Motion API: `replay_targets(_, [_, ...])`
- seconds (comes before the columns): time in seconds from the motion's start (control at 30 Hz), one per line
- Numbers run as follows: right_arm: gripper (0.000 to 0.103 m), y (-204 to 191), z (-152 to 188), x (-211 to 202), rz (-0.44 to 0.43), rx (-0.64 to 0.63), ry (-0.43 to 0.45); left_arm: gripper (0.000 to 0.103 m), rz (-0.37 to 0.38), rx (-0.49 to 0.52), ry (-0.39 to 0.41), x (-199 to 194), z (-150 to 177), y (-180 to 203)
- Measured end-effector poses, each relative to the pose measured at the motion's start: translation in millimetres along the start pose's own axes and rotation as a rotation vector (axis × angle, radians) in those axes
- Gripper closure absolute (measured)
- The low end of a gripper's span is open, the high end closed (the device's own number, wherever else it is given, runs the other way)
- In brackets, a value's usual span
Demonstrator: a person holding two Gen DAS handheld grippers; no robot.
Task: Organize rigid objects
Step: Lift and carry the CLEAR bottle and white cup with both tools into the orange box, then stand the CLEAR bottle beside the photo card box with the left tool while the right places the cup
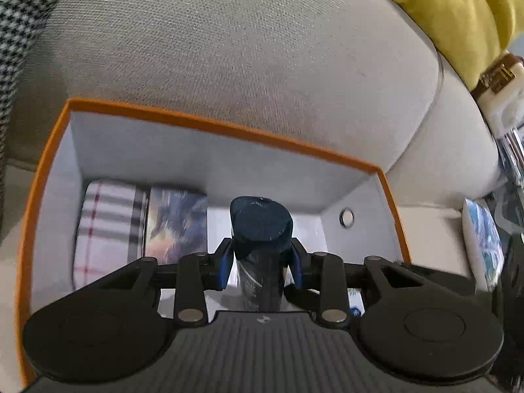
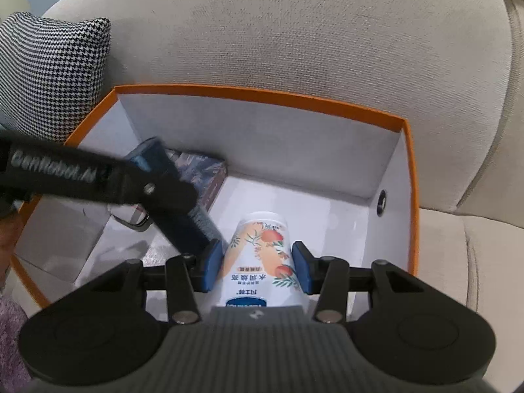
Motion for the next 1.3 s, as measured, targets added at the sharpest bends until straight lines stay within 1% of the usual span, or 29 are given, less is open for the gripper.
replay_targets(0.07, [0.055,1,-3,7,0.023,-0.008,0.002,0.064,-0.001,-0.023,0.008,7,-6,-3])
replay_targets(0.17, [0.055,5,-9,15,0.029,0.009,-0.011,0.064,-0.014,-0.036,0.003,17,-13,-4])
replay_targets(0.27, [0.054,5,-12,25,0.041,-0.004,-0.070,0.064,-0.053,-0.020,-0.014,26,-17,-1])
replay_targets(0.4, [0.055,14,-12,34,0.003,0.036,-0.145,0.064,-0.111,0.004,-0.027,36,-13,1])
replay_targets(0.47, [0.055,16,-11,37,-0.009,0.051,-0.164,0.063,-0.105,0.000,-0.039,39,-10,0])
replay_targets(0.6, [0.055,13,-11,41,-0.001,0.032,-0.184,0.054,-0.124,0.010,-0.047,37,-8,-2])
replay_targets(0.73, [0.055,12,-13,42,-0.017,0.023,-0.201,0.054,-0.116,0.052,-0.081,25,-5,0])
replay_targets(0.83, [0.055,9,-14,44,-0.016,-0.019,-0.228,0.054,-0.133,0.105,-0.135,19,1,1])
replay_targets(0.93, [0.055,5,-15,42,-0.026,-0.072,-0.263,0.054,-0.157,0.171,-0.226,23,9,5])
replay_targets(1.0, [0.055,3,-14,39,-0.034,-0.123,-0.286,0.054,-0.160,0.193,-0.278,24,14,5])
replay_targets(1.1, [0.055,1,-9,37,-0.055,-0.202,-0.342,0.047,-0.148,0.166,-0.309,27,16,2])
replay_targets(1.2, [0.056,-6,-5,43,-0.027,-0.282,-0.390,0.046,-0.131,0.106,-0.319,31,18,-1])
replay_targets(1.3, [0.057,-3,-1,50,-0.010,-0.320,-0.435,0.045,-0.128,0.081,-0.333,32,20,1])
Point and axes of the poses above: each gripper's, at about its wrist camera, not at the fingertips, and x roughly the way its jaws point, y to its right, z to its underside, the point moved 2 cm from there along x, roughly the way its jaws point, and after that the axes turned 2 degrees about -y, right-handed, at the moved point
